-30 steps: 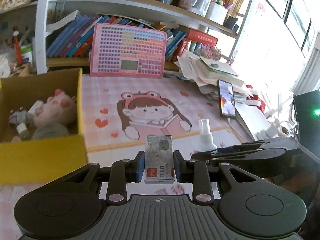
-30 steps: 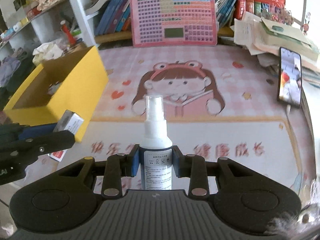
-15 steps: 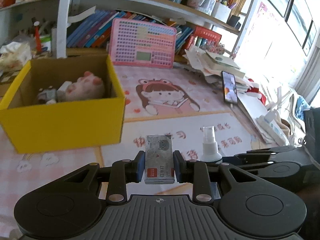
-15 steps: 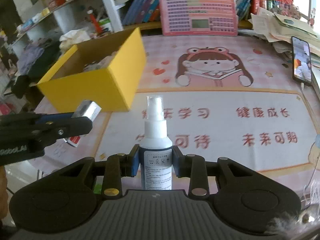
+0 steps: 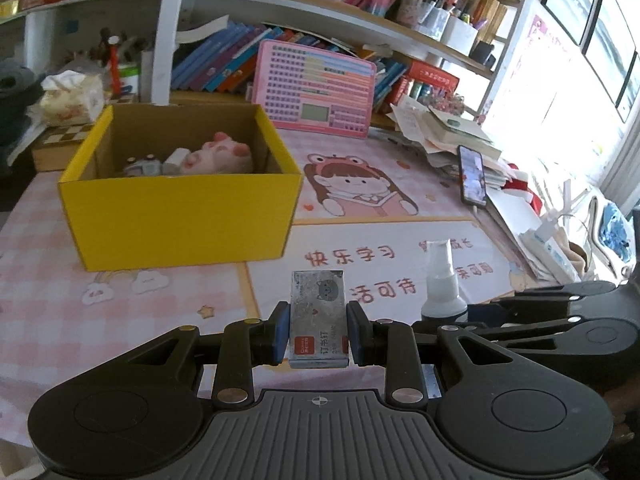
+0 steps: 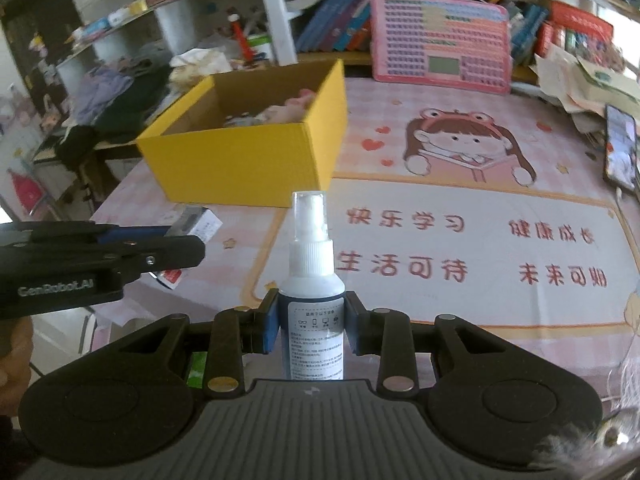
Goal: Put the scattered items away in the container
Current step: 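Carry the spray bottle and packet over the yellow box with both tools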
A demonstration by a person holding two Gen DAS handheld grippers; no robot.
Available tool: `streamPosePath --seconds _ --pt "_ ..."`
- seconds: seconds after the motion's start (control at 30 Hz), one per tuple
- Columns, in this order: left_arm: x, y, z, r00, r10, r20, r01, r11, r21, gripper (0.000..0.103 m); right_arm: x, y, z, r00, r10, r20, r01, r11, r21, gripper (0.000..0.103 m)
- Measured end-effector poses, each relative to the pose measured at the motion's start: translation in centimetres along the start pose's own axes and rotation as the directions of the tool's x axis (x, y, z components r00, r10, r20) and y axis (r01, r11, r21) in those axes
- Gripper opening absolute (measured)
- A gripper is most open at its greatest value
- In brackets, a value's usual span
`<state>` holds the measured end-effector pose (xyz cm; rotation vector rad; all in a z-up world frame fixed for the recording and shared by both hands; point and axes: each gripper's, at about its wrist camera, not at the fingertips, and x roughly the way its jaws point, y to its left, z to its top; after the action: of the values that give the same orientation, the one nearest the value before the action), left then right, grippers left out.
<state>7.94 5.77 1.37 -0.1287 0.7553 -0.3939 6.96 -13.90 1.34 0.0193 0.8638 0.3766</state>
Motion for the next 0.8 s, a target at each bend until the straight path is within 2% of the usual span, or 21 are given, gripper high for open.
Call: streamPosePath --seconds 0.37,0.8 --pt "-2.0 1.3 -1.7 1.000 0.018 0.021 -0.017 1.000 -0.026 0.028 -0.4 3.6 -0.7 0.999 0.037 -0.002 -0.037 0.997 -0.072 0.031" --pt "-4.1 3.7 -2.7 0.995 0.067 0.076 -0.059 0.993 -0.105 0.028 0.5 6.8 -0.4 0.997 0.071 -0.044 -0.076 0.987 -0.141 0.031"
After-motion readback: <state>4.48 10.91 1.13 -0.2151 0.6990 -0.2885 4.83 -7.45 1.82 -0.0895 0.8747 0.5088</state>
